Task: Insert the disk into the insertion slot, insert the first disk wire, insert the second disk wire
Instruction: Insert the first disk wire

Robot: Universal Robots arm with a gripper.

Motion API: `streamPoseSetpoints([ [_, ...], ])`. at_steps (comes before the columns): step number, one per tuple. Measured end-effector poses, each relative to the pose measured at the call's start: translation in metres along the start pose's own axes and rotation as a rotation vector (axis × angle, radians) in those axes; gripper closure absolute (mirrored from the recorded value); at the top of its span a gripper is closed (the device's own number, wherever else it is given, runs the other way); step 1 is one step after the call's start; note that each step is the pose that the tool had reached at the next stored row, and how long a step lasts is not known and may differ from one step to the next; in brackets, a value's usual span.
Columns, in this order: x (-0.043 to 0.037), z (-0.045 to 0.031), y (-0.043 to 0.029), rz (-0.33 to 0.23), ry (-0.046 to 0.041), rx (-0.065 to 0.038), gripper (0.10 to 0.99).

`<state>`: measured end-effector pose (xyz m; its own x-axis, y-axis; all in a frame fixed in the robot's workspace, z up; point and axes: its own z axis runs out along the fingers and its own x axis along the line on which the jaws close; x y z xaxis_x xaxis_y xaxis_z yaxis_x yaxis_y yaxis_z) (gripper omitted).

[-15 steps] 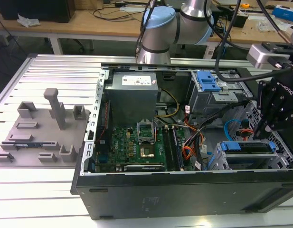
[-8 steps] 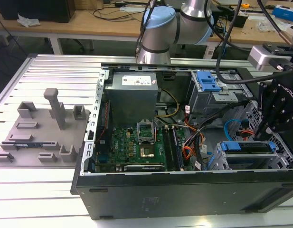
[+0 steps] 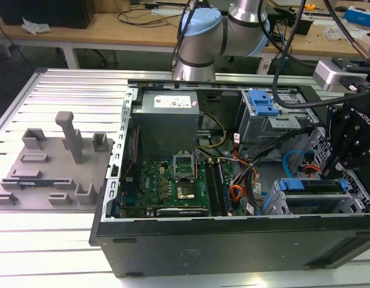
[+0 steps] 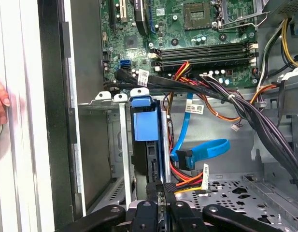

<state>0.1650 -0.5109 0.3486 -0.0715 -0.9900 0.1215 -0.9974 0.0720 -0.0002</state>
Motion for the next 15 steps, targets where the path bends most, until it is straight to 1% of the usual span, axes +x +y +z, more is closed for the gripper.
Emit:
streamPoseSetpoints([
  [9, 0.0000, 0.0024, -0.0001, 0.000, -0.0001, 0.000, 0.922],
  [15, -0.0001, 0.0039, 0.0000, 0.012, -0.0001, -0.001, 0.922],
])
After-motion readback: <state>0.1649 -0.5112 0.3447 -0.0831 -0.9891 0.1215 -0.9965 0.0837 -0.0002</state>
